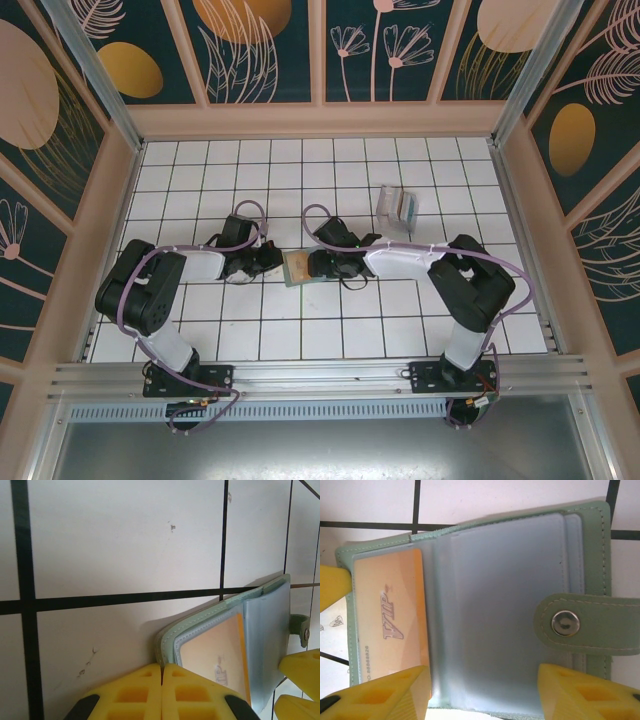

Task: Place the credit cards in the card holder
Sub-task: Flip over the card slot in the card holder.

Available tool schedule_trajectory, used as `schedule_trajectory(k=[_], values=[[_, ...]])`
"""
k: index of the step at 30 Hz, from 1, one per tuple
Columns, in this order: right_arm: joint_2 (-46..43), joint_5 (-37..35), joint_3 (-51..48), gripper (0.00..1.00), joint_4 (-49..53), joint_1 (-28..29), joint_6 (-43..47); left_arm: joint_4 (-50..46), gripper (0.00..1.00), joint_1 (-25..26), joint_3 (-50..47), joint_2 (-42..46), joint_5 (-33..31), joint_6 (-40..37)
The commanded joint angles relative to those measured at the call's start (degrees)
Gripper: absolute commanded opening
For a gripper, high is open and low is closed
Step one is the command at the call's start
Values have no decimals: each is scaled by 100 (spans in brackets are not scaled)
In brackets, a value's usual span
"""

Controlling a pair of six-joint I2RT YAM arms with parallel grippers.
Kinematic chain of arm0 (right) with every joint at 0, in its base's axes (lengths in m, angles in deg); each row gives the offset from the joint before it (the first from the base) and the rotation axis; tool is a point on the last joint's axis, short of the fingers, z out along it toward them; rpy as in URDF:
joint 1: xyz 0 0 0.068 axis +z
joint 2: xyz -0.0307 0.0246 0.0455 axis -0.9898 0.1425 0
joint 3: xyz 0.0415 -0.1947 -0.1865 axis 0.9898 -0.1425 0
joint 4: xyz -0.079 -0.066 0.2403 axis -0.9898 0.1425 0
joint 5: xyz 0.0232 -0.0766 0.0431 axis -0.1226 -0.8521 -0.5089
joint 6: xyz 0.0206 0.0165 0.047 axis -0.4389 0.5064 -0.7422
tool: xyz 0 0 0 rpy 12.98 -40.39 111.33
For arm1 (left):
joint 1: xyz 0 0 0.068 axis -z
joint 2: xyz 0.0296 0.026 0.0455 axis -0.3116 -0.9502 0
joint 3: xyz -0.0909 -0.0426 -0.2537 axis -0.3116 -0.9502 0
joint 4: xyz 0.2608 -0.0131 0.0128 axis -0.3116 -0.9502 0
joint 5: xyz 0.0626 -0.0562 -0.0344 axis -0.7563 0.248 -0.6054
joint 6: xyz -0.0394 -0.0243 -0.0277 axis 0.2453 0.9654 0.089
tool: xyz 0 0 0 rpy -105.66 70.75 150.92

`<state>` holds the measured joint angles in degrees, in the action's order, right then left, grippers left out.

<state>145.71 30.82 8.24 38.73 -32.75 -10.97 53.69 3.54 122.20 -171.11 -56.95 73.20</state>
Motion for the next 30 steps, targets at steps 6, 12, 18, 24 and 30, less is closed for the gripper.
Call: schedule_trajectory(k=[6, 12, 18, 24, 30], values=[[-104, -501, 62, 67, 215, -19, -164, -269, 8, 72, -131, -316, -132, -10], [-159, -471, 115, 66, 229, -44, -126, -288, 8, 72, -85, -356, -128, -16], [-115, -509, 70, 64, 245, -54, -154, -364, 8, 72, 14, -338, -124, -46], [-98, -494, 13, 63, 230, -54, -227, -443, 8, 72, 82, -379, -145, -89], [-240, -173, 28, 64, 86, -50, -201, -432, 8, 72, 81, -355, -143, -72]])
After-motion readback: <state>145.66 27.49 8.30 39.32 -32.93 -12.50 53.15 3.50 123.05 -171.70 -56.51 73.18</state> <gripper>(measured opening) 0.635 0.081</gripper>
